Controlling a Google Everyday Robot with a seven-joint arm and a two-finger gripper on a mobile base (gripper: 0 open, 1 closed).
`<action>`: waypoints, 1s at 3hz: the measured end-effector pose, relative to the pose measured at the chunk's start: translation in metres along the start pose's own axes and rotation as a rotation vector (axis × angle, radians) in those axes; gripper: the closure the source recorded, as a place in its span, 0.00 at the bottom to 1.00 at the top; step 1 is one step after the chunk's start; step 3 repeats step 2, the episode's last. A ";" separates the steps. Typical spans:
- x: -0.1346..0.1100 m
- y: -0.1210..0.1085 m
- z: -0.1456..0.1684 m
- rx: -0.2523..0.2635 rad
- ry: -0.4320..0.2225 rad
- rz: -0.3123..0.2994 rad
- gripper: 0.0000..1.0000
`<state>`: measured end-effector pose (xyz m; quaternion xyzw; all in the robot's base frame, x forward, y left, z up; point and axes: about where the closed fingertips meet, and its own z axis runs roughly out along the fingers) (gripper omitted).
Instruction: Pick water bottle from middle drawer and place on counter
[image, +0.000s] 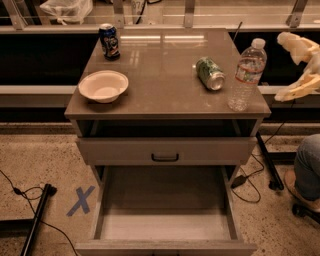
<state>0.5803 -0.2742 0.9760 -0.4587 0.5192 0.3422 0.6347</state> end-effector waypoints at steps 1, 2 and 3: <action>-0.043 0.011 -0.012 -0.002 -0.010 -0.096 0.00; -0.086 0.025 -0.015 0.029 -0.005 -0.190 0.00; -0.086 0.025 -0.015 0.029 -0.005 -0.190 0.00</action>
Offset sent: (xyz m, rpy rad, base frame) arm -0.0783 -0.0001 0.1210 -0.0901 -0.2806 -0.0967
